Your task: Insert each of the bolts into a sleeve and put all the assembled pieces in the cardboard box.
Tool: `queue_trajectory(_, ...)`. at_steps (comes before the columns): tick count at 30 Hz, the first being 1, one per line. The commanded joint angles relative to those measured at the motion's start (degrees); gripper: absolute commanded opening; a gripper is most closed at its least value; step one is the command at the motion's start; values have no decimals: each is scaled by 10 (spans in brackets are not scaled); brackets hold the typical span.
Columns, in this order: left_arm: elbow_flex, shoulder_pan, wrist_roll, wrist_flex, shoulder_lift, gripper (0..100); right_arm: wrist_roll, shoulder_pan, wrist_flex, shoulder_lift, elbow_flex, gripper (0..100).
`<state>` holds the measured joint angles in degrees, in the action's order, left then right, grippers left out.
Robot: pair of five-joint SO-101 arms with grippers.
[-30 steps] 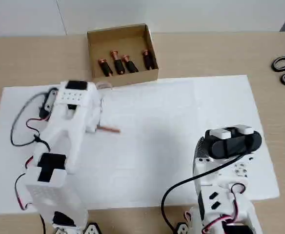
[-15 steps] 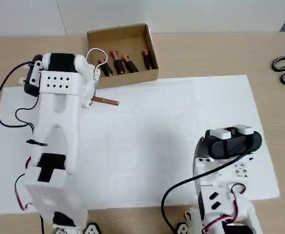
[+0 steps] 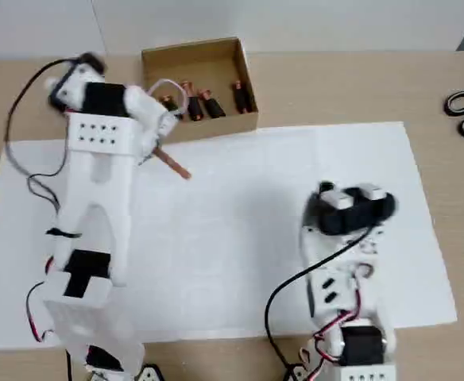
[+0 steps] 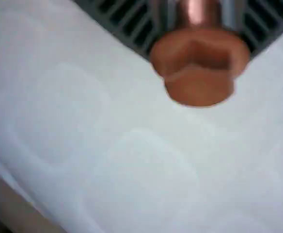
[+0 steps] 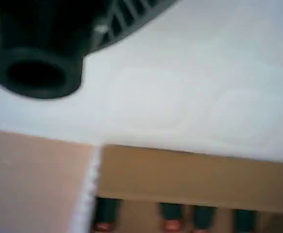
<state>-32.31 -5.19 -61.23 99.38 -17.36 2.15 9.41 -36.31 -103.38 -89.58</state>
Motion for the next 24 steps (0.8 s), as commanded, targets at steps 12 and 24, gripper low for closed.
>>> queue_trajectory(12, -50, -11, 169, 5, 13, 6, 130, 174, 112, -5, -69, 4)
queue_trajectory(24, -19, -14, 208, 10, 169, 6, 128, 173, 112, -5, -69, 4)
